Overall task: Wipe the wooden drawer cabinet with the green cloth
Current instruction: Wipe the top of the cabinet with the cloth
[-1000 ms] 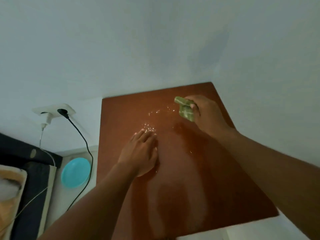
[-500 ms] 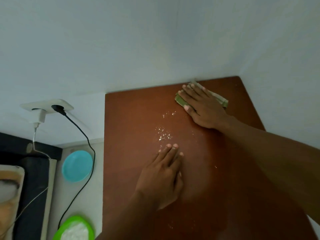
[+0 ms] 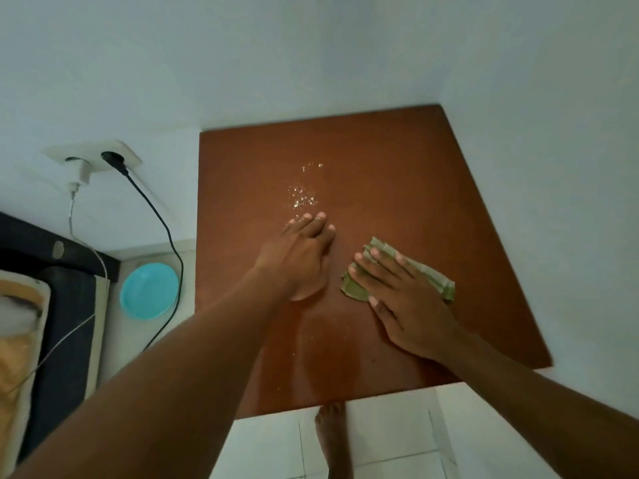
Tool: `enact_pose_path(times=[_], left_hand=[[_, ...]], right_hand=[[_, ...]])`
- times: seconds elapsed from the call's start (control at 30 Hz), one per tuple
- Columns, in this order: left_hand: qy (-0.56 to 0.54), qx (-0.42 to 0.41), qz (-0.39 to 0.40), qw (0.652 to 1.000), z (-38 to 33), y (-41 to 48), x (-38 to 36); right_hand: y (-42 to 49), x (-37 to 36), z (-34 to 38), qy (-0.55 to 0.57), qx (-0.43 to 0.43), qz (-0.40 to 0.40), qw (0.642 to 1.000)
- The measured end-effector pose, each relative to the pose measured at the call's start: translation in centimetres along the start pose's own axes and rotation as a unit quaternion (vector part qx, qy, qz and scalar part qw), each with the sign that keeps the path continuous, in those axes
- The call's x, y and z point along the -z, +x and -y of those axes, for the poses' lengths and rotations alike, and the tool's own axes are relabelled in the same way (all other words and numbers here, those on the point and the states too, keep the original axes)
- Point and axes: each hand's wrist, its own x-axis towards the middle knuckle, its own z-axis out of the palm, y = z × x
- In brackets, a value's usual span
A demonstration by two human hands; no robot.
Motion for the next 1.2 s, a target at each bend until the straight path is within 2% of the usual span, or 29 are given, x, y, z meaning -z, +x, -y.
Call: enact_pose_path(times=[0.2, 0.27, 0.37, 0.43, 0.5, 0.63, 0.7, 0.87, 1.07, 1.2], left_hand=[[0.042, 0.02, 0.013, 0.999, -1.6, -5.7, -0.1], [0.037, 0.028, 0.009, 0.999, -1.6, -7.7, -0.5], [0.03, 0.041, 0.004, 0.999, -0.4, -8.9, -0.6], [0.026, 0.05, -0.001, 0.998, 0.6, -8.9, -0.5], [0.024, 0.063, -0.003, 0.998, 1.6, -8.4, -0.4], [0.024, 0.079, -0.003, 0.997, 4.3, -6.3, 0.0], [0.02, 0.07, -0.001, 0.997, 5.4, -5.7, -0.3], [-0.038, 0.092, 0.016, 0.995, 5.9, -5.0, -1.4], [-0.058, 0.09, 0.002, 0.994, 6.4, -4.5, -2.0], [-0.067, 0.076, -0.013, 0.995, 7.3, -4.4, -2.3]], right_hand=[[-10.7, -3.8, 5.1, 0.062, 0.005, -0.072, 0.995], [-13.0, -4.0, 6.7, 0.058, 0.033, -0.069, 0.995], [-13.0, -1.4, 7.7, 0.081, 0.085, -0.024, 0.993], [-10.4, 1.5, 7.2, 0.143, 0.063, -0.006, 0.988], [-5.7, 5.1, 6.0, 0.195, 0.006, -0.017, 0.981], [6.4, 10.2, 2.5, 0.221, -0.072, -0.065, 0.97], [12.1, 11.1, 0.7, 0.199, -0.097, -0.084, 0.972], [21.8, 11.0, -2.6, 0.141, -0.12, -0.13, 0.974], [25.4, 6.3, -4.6, 0.095, -0.101, -0.038, 0.99], [24.4, 4.5, -4.6, 0.018, -0.057, -0.021, 0.998]])
